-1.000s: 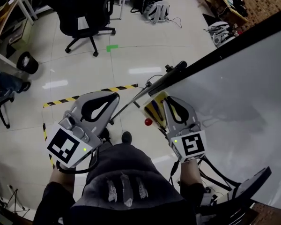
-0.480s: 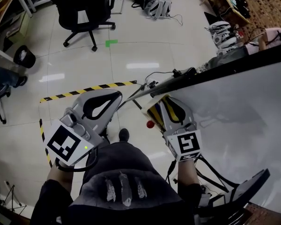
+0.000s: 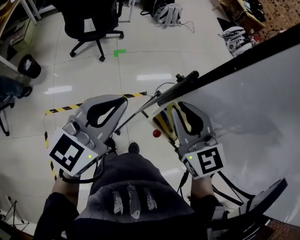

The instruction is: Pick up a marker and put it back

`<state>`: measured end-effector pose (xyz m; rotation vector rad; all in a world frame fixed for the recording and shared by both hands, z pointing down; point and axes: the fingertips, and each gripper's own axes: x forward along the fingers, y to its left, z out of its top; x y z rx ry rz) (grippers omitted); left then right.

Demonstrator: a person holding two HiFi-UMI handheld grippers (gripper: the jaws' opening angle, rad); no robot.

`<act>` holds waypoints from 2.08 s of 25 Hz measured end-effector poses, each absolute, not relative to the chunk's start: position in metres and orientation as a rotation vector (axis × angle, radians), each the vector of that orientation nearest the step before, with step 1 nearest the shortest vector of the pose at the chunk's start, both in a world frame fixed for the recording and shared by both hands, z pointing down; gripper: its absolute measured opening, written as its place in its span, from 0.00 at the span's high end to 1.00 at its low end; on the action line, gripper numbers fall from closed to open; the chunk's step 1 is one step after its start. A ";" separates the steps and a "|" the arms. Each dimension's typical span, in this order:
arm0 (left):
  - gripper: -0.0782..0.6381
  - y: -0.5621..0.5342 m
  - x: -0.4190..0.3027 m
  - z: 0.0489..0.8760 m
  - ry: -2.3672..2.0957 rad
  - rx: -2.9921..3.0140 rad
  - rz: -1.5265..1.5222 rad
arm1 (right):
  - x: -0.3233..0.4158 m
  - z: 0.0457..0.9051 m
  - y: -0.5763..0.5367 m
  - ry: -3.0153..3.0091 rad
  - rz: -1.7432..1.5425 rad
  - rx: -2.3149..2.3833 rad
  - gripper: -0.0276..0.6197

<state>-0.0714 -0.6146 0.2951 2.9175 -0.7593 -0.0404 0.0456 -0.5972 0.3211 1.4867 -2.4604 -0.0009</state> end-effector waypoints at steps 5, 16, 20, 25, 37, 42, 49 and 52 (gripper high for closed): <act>0.88 -0.603 -0.068 0.270 -0.830 2.955 -0.084 | 0.029 0.290 -0.594 -2.582 -0.095 1.430 0.86; 0.88 -0.550 -0.072 0.215 -0.975 3.056 -0.129 | -0.011 0.226 -0.540 -2.816 -0.256 1.238 0.95; 0.88 -0.540 -0.070 0.211 -1.007 3.046 -0.090 | -0.011 0.221 -0.534 -2.843 -0.236 1.204 0.95; 0.88 -0.530 -0.082 0.212 -1.054 3.021 -0.048 | -0.026 0.223 -0.530 -2.876 -0.224 1.128 0.95; 0.88 -0.498 -0.111 0.224 -1.107 3.024 -0.074 | -0.055 0.229 -0.499 -2.889 -0.268 1.051 0.95; 0.88 -0.432 -0.167 0.243 -1.063 3.015 -0.067 | -0.106 0.240 -0.432 -2.835 -0.308 1.060 0.95; 0.88 -0.380 -0.190 0.254 -0.942 2.997 -0.147 | -0.128 0.246 -0.373 -2.773 -0.304 1.099 0.95; 0.88 -0.365 -0.182 0.258 -0.887 2.978 -0.151 | -0.120 0.247 -0.355 -2.752 -0.285 1.127 0.95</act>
